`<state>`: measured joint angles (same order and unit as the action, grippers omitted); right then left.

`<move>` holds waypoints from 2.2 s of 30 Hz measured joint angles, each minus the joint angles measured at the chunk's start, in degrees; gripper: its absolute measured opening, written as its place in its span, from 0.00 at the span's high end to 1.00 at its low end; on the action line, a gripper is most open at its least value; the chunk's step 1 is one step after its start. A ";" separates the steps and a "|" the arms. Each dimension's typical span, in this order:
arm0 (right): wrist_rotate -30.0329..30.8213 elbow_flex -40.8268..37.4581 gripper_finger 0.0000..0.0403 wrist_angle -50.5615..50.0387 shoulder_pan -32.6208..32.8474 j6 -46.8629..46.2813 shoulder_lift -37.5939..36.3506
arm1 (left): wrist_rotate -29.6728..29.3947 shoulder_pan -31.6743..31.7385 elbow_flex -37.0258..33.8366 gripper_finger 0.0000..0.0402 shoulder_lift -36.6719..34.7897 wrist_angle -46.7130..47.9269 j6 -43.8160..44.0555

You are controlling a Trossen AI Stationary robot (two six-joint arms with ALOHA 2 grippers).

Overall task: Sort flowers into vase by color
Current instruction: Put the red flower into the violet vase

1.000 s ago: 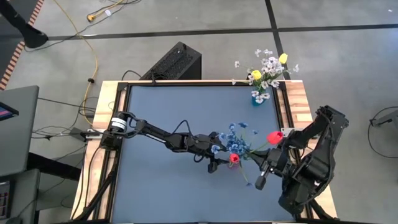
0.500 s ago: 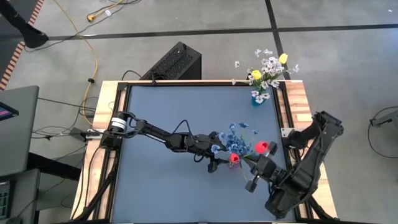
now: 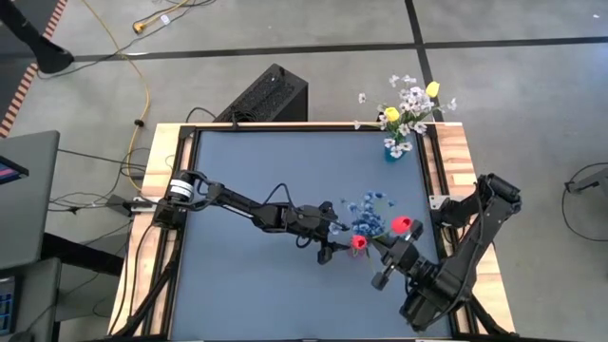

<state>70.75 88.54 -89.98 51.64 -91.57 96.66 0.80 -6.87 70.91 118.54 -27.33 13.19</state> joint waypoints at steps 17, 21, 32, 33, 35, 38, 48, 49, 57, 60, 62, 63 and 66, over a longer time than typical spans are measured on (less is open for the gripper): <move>-2.09 -6.23 0.93 4.71 -3.48 -0.03 0.04 | 0.06 -0.07 0.00 0.31 0.00 0.00 0.13; -2.72 -6.28 0.93 4.79 -3.71 -0.07 0.04 | 0.06 -0.07 0.00 0.31 0.00 0.00 0.11; -9.61 -6.21 0.93 8.08 -6.95 4.82 0.02 | -0.05 -0.07 0.00 0.31 0.00 0.00 -0.02; -9.83 -6.21 0.93 8.93 -7.29 5.99 0.02 | -0.05 -0.06 0.00 0.31 0.00 0.00 -0.03; -10.69 -6.21 0.93 9.97 -7.78 7.64 0.02 | -0.07 -0.07 0.00 0.31 0.00 0.00 -0.04; -14.08 -6.25 0.93 10.07 -8.81 8.39 0.04 | -0.07 -0.07 0.00 0.31 0.00 0.00 -0.02; -18.54 -6.32 0.93 12.61 -10.63 15.48 0.15 | -0.11 -0.07 0.00 0.31 0.00 -0.04 0.06; -18.54 -6.16 0.93 12.49 -10.62 15.61 0.15 | -0.11 -0.08 0.00 0.31 0.00 -0.06 0.06; -18.74 -4.08 0.87 10.35 -10.02 15.65 0.09 | -0.02 -0.43 0.00 0.31 0.00 -0.04 0.11; -18.88 -3.65 0.84 9.77 -10.10 15.54 0.09 | 0.00 -0.46 0.00 0.31 0.00 -0.04 0.11; -19.75 -3.53 0.82 9.41 -10.12 15.54 0.05 | 0.00 -0.46 0.00 0.31 0.00 -0.04 0.08; -20.36 -3.53 0.80 9.14 -10.13 15.54 -0.07 | 0.00 -0.46 0.00 0.31 0.00 -0.04 0.00; -22.57 -3.53 0.77 8.62 -10.13 15.54 -0.81 | 0.01 -0.46 0.00 0.31 0.00 -0.04 -0.01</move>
<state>48.18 85.01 -81.37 41.52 -76.03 95.86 0.81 -7.33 70.91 118.54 -27.38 13.18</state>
